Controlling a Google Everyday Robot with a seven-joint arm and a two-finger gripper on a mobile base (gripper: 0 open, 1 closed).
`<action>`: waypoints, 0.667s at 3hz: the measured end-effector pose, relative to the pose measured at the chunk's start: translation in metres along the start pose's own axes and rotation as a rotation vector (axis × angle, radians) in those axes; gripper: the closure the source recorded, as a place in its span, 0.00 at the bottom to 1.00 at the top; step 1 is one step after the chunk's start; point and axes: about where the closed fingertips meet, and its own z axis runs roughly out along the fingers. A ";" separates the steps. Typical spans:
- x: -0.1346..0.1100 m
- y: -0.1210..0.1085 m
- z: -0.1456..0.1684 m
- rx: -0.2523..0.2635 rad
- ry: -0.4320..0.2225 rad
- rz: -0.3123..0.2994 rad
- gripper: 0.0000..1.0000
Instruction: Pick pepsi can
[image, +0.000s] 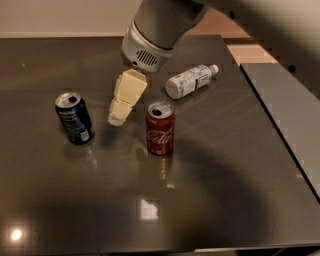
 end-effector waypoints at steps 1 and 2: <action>-0.017 0.007 0.019 -0.018 -0.032 -0.012 0.00; -0.031 0.013 0.037 -0.030 -0.060 -0.022 0.00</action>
Offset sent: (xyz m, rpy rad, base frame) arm -0.0117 0.0711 -0.0280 0.0900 0.0181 0.0593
